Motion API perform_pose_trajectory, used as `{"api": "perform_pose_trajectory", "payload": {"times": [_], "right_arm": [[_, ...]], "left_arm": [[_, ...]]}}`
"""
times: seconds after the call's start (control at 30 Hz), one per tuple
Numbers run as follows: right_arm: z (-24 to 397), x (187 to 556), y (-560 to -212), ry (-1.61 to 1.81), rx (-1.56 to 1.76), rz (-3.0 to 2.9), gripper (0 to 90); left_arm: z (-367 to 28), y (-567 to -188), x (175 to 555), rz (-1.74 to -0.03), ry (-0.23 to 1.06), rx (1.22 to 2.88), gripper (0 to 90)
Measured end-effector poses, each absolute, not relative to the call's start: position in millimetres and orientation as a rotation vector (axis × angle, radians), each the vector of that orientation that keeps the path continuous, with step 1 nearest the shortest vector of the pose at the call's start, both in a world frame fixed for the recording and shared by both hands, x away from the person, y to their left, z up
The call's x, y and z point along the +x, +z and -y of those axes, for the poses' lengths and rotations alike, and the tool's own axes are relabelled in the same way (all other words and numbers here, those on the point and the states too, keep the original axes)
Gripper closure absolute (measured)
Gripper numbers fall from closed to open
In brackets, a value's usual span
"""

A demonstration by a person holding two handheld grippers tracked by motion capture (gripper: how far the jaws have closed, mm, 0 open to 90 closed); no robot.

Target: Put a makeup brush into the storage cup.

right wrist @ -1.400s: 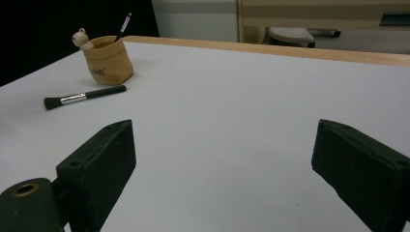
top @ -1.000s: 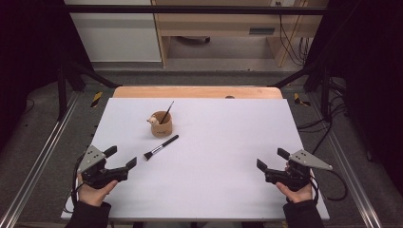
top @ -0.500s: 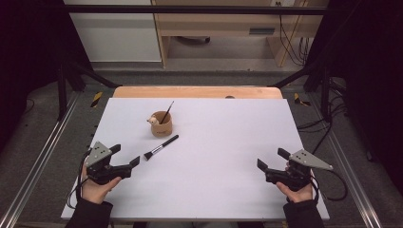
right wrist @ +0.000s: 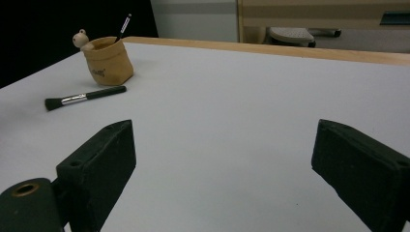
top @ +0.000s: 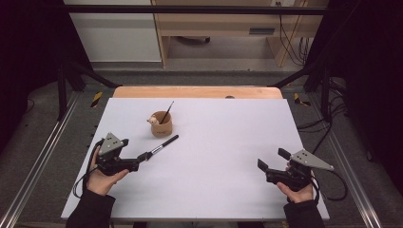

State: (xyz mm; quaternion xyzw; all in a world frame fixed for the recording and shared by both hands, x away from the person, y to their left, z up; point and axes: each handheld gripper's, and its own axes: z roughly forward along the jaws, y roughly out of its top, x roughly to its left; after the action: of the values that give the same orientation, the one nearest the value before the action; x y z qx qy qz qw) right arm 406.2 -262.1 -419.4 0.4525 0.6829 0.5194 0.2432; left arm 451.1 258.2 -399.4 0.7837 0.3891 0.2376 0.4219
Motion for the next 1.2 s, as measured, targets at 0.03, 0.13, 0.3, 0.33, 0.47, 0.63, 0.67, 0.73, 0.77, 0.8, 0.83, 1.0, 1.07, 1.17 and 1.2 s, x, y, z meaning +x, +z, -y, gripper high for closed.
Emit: {"api": "perform_pose_trajectory", "payload": {"times": [0.03, 0.13, 0.3, 0.33, 0.47, 0.63, 0.67, 0.73, 0.77, 0.8, 0.83, 1.0, 1.07, 1.17, 1.2], "right_arm": [[262, 406, -419, 1.418, 1.236, -1.866, 9.0], [263, 406, -419, 1.421, 1.235, -1.868, 9.0], [261, 406, -419, 1.426, 1.235, -1.869, 9.0], [261, 406, -419, 1.425, 1.234, -1.870, 9.0], [262, 406, -418, 1.425, 1.227, -1.871, 9.0], [261, 406, -418, 1.416, 1.223, -1.873, 9.0], [261, 406, -418, 1.418, 1.223, -1.873, 9.0], [261, 406, -418, 1.417, 1.224, -1.874, 9.0], [260, 406, -418, 1.418, 1.224, -1.873, 9.0], [260, 406, -418, 1.417, 1.225, -1.874, 9.0], [260, 406, -418, 1.416, 1.223, -1.875, 9.0], [260, 406, -418, 1.418, 1.220, -1.877, 9.0], [260, 406, -418, 1.413, 1.219, -1.877, 9.0], [259, 406, -418, 1.414, 1.219, -1.878, 9.0], [259, 406, -418, 1.414, 1.219, -1.878, 9.0]], "left_arm": [[-257, -398, 452, -0.969, 0.597, 1.974, 14.0], [-251, -393, 456, -0.950, 0.600, 2.007, 14.2], [-243, -388, 462, -0.931, 0.582, 2.061, 14.4], [-241, -387, 464, -0.928, 0.581, 2.071, 14.5], [-235, -387, 468, -0.923, 0.568, 2.103, 14.7], [-227, -386, 477, -0.913, 0.557, 2.166, 15.2], [-225, -386, 478, -0.913, 0.557, 2.169, 15.3], [-222, -387, 481, -0.910, 0.556, 2.184, 15.5], [-221, -387, 482, -0.911, 0.555, 2.188, 15.8], [-220, -387, 483, -0.911, 0.557, 2.193, 16.0], [-219, -388, 485, -0.911, 0.555, 2.197, 16.4], [-213, -391, 492, -0.911, 0.548, 2.240, 18.1], [-210, -392, 495, -0.909, 0.549, 2.251, 18.9], [-208, -393, 501, -0.911, 0.544, 2.270, 20.0], [-207, -393, 502, -0.908, 0.537, 2.285, 20.5]]}}
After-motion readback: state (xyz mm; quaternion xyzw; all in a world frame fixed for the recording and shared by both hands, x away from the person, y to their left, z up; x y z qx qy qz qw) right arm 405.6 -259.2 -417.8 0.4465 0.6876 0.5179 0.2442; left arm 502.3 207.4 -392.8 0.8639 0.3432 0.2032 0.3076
